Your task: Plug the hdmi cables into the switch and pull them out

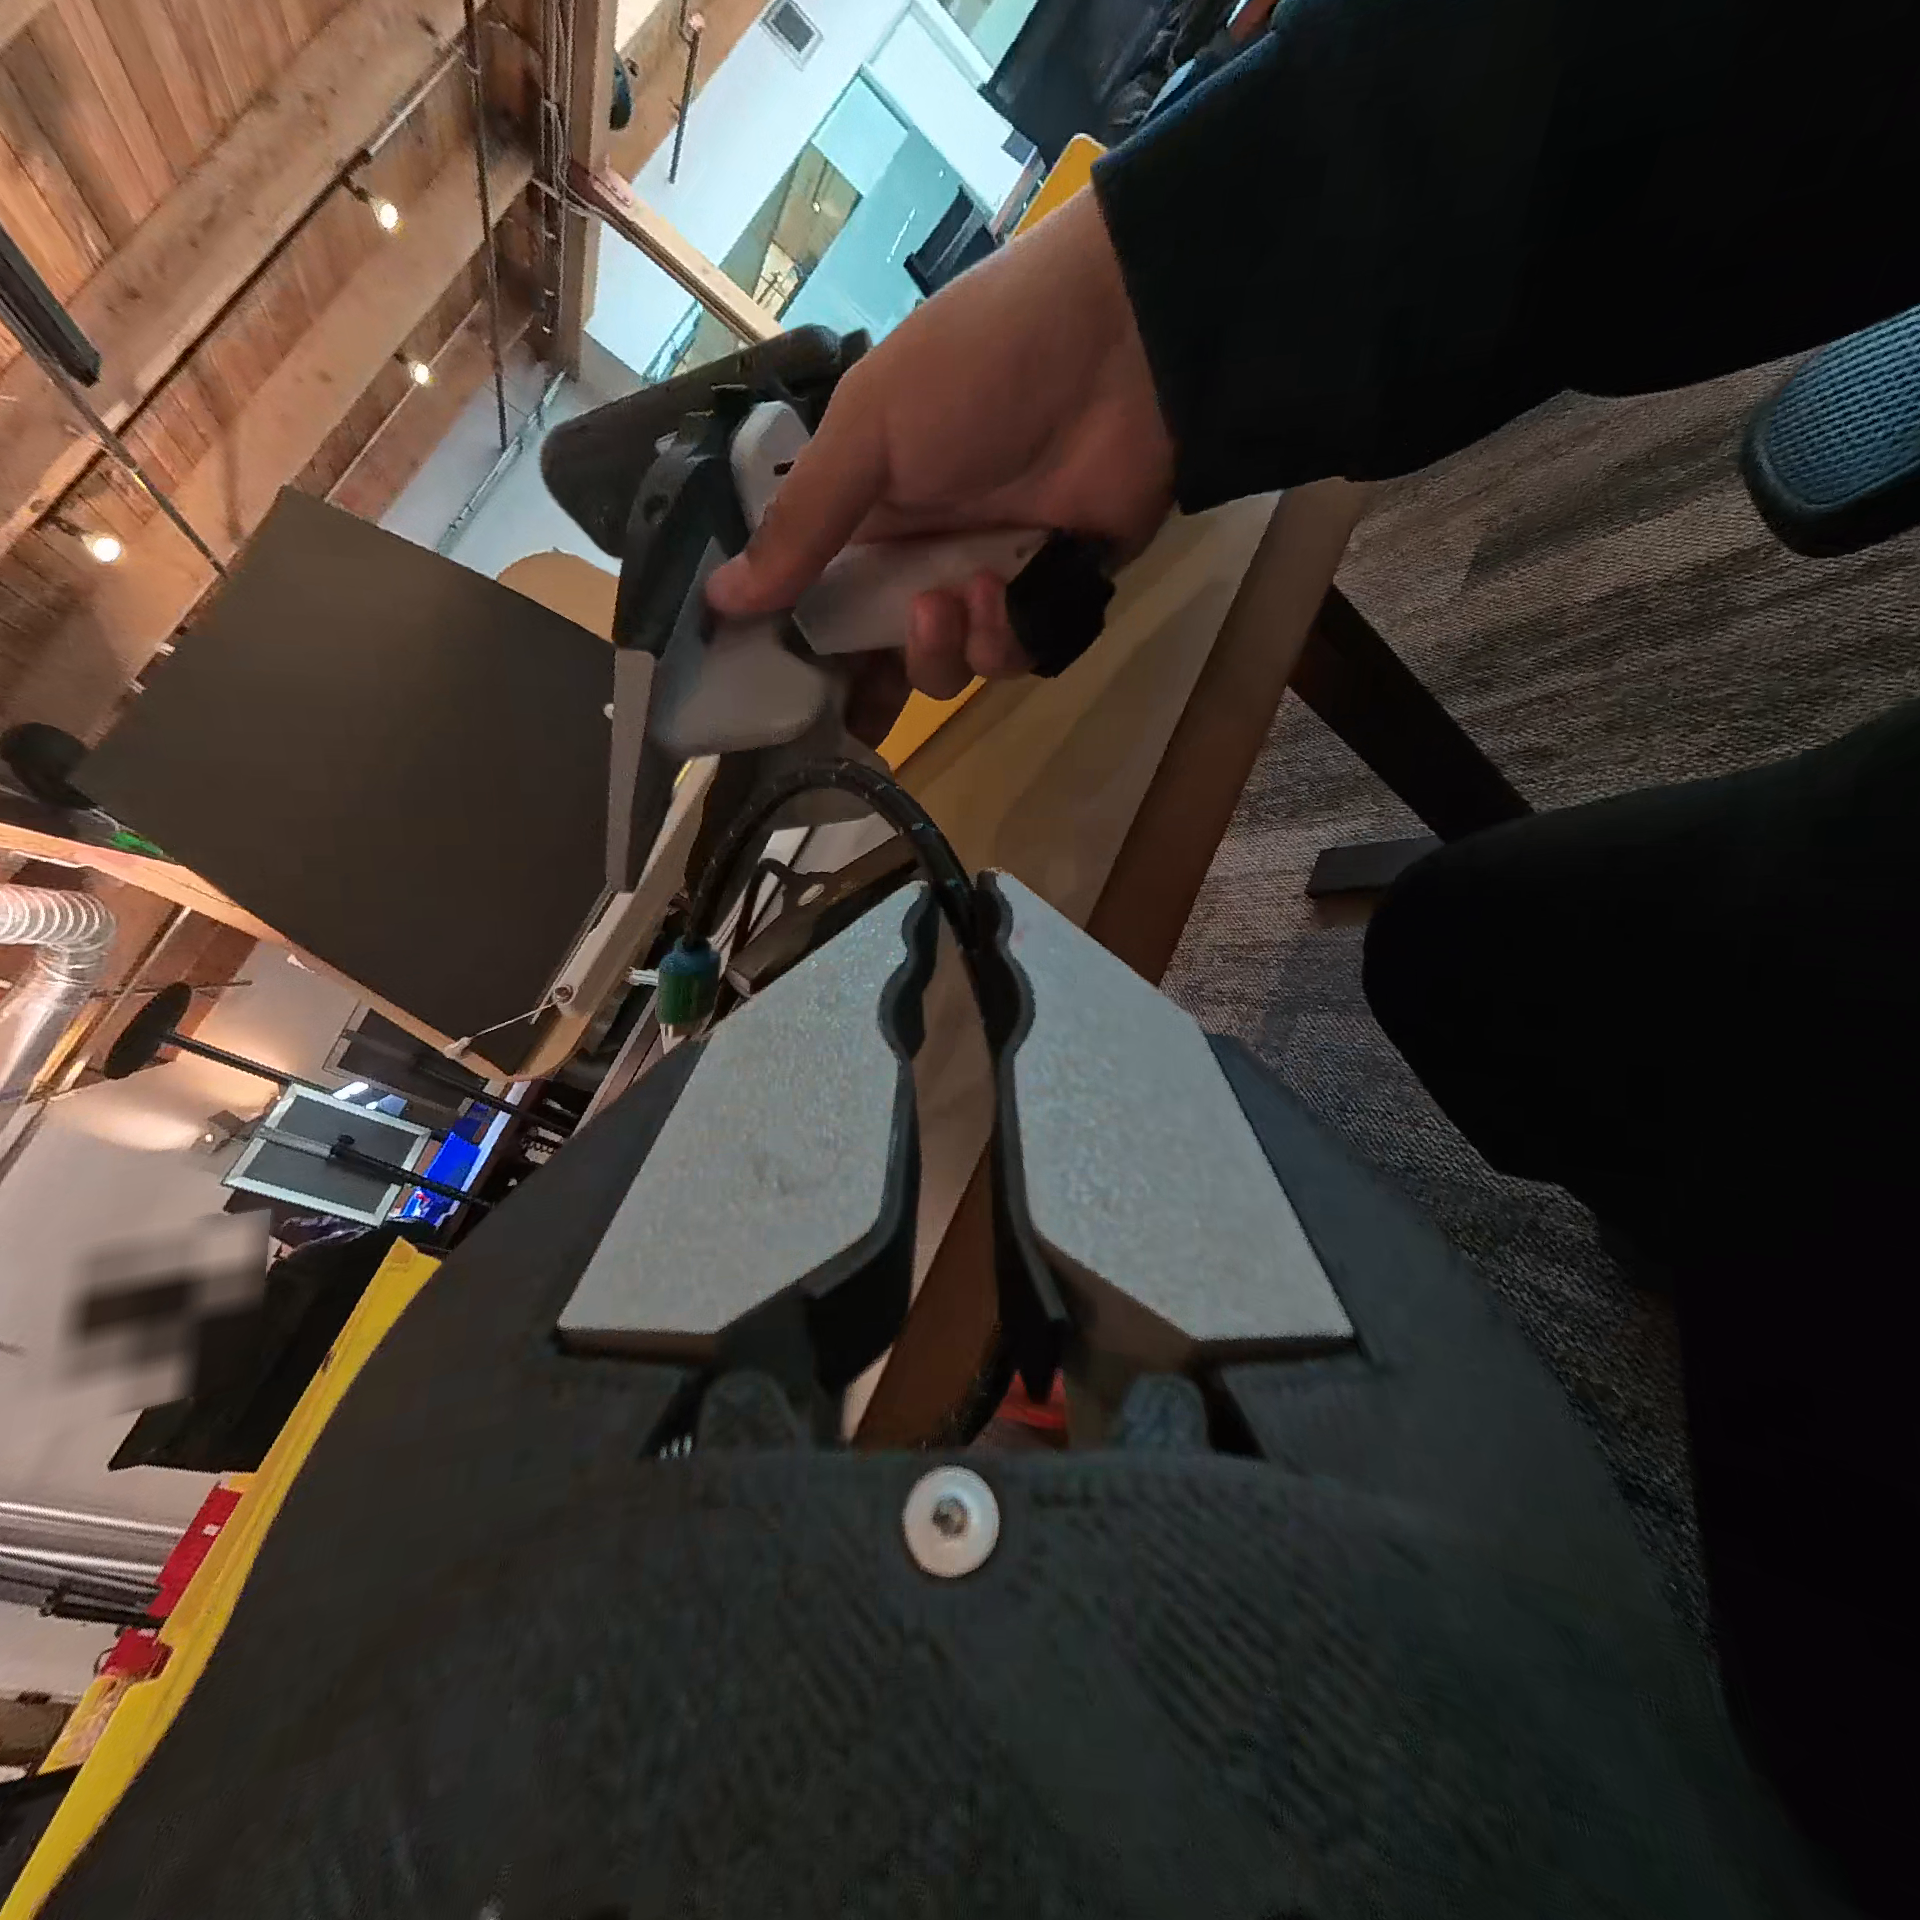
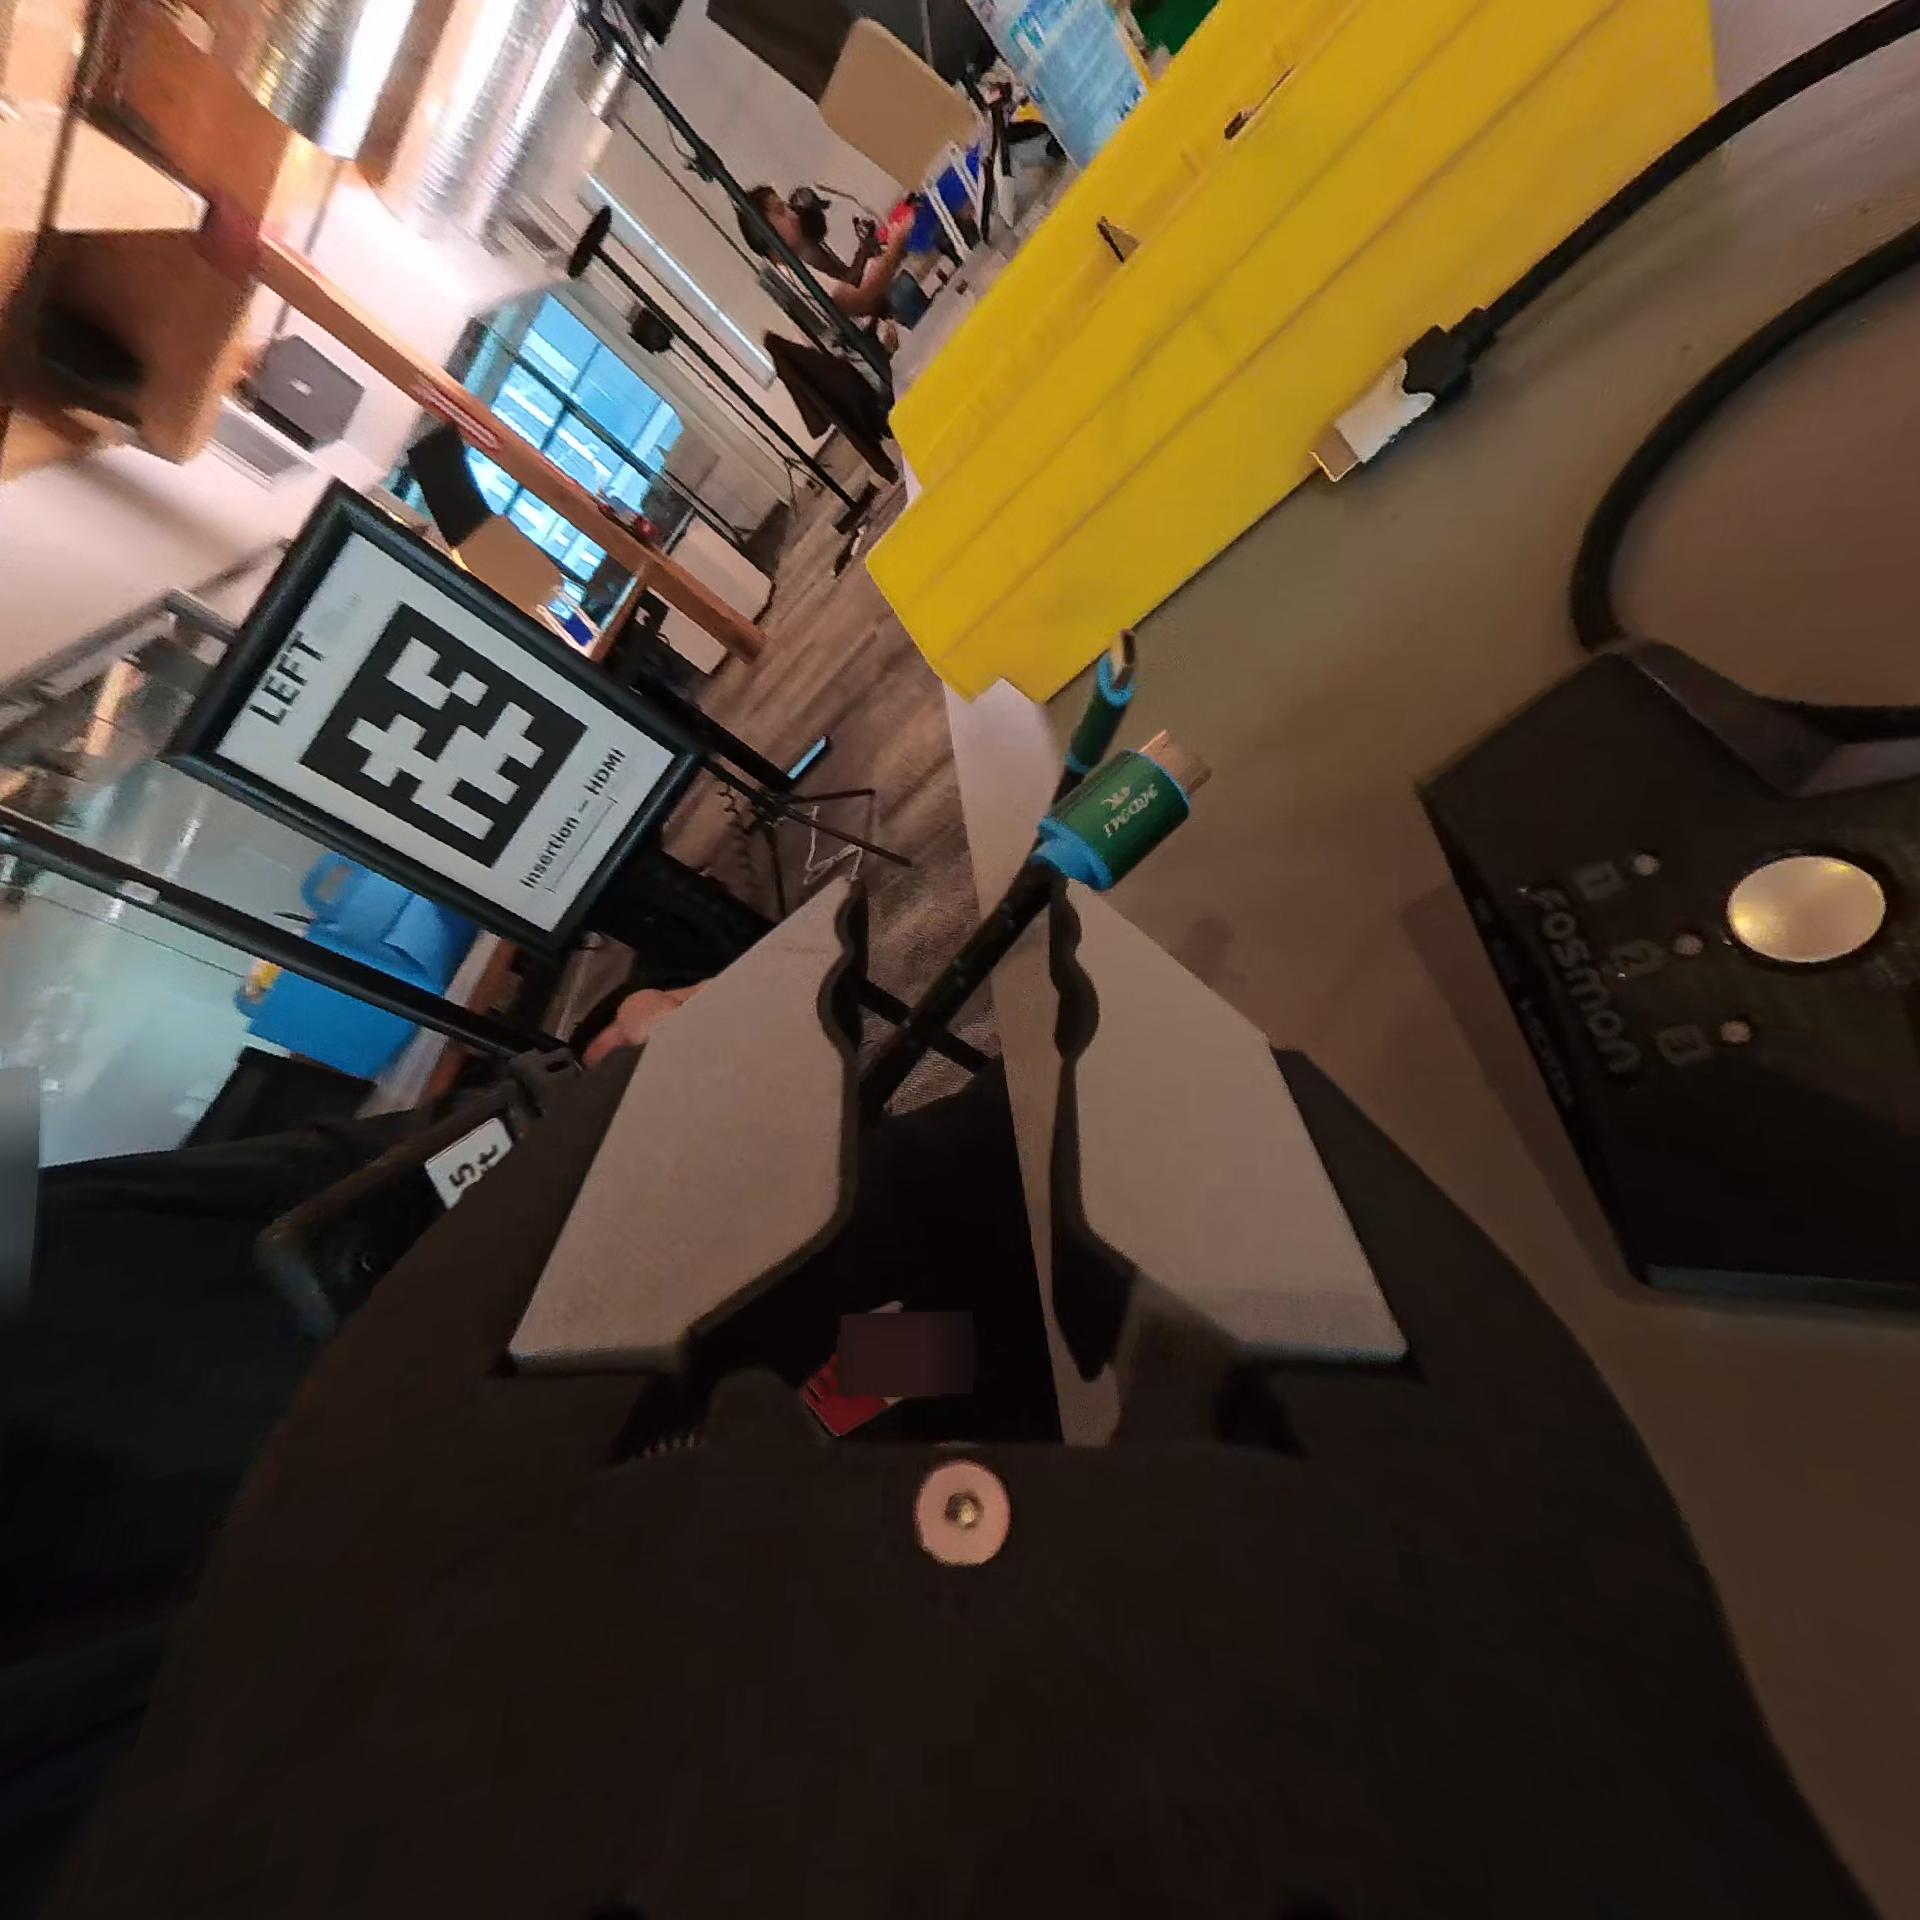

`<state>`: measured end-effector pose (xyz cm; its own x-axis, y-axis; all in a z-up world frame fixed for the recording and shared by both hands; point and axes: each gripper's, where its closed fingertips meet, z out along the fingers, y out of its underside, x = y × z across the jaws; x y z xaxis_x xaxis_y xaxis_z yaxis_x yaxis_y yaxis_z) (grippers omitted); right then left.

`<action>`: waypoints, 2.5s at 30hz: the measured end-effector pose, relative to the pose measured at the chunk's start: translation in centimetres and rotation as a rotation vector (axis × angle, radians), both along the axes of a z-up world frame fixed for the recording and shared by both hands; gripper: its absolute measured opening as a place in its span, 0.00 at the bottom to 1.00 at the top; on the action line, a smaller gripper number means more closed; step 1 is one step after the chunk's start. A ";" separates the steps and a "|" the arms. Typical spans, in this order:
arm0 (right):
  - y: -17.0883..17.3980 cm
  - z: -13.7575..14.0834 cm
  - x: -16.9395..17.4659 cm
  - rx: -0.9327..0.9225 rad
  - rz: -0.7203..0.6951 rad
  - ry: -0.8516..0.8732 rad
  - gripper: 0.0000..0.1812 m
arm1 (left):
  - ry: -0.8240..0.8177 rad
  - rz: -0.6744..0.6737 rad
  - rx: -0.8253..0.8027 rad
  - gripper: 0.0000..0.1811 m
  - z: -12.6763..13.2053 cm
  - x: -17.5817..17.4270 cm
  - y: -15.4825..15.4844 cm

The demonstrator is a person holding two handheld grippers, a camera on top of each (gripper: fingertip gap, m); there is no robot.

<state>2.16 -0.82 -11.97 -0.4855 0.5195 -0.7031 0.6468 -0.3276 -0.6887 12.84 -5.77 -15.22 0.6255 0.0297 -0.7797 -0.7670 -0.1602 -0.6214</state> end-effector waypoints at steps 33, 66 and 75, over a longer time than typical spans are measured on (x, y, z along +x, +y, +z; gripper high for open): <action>2.0 -1.9 0.2 0.250 -0.083 -0.041 0.04 | -0.274 -0.079 -0.024 0.03 0.4 1.5 0.6; 7.2 0.9 3.4 0.458 -0.154 -0.007 0.15 | -0.431 0.276 -0.236 0.24 -1.5 -17.1 9.1; 6.1 -2.8 2.2 0.560 -0.108 -0.082 0.22 | 0.310 0.257 -0.343 0.26 -2.2 -20.1 10.3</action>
<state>4.36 5.31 -14.76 -0.3648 0.8669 -0.3398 0.6883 0.0054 -0.7254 -7.29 4.58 -17.43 0.3697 -0.1374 -0.9189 -0.8159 -0.5211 -0.2503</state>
